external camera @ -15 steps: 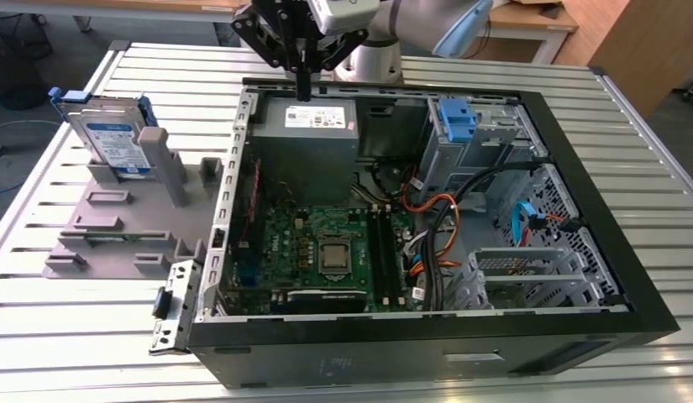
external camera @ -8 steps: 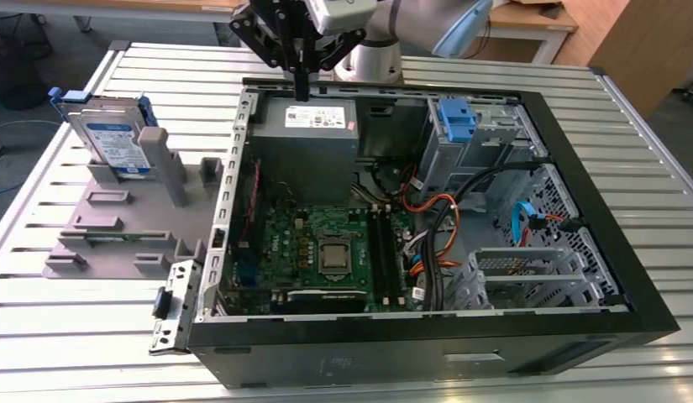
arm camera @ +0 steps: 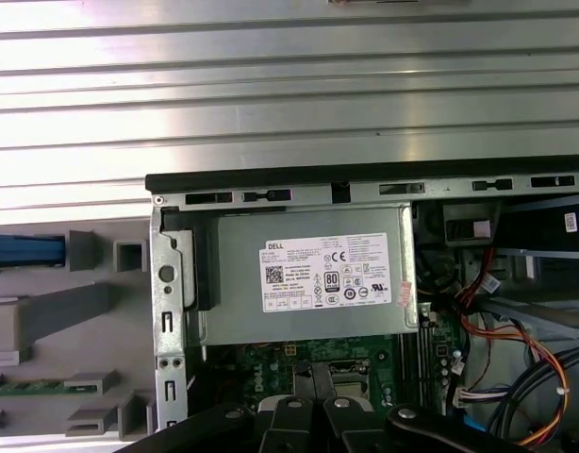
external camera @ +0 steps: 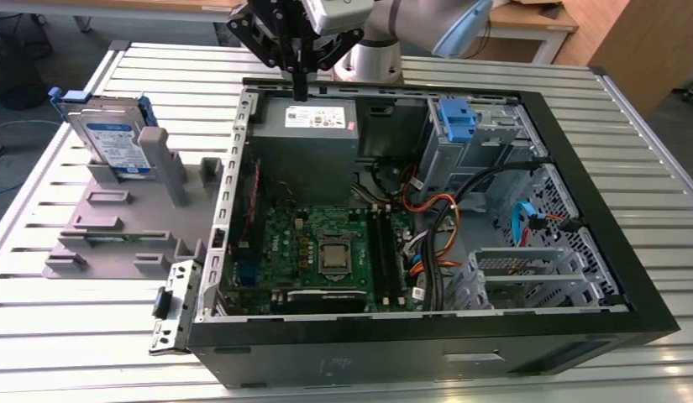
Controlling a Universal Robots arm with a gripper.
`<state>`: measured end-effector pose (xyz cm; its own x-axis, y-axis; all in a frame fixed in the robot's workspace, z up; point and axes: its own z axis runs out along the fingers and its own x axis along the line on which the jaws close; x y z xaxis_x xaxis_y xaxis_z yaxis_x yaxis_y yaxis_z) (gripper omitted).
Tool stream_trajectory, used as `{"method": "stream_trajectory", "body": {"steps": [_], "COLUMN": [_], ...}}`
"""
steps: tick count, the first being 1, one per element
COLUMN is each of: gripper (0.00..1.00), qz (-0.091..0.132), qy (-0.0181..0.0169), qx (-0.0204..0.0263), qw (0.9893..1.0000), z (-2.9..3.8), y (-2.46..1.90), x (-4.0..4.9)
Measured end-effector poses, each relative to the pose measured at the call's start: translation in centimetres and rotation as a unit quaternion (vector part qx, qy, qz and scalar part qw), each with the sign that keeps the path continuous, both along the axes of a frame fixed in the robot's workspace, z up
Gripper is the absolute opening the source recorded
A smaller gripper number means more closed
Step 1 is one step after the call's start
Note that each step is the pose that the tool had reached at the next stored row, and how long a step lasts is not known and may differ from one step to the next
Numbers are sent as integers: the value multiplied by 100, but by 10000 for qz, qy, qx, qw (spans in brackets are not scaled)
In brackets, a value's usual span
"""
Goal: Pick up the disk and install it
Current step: 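Reach for the disk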
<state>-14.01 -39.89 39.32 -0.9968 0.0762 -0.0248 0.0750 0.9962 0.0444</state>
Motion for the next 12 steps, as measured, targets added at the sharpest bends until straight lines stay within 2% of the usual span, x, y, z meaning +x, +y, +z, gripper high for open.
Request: {"method": "stream_trajectory", "body": {"steps": [12], "gripper": [11], "qz": [-1], "qy": [0], "qx": [0], "qw": [10000], "z": [0], "y": [0], "x": [-15]}}
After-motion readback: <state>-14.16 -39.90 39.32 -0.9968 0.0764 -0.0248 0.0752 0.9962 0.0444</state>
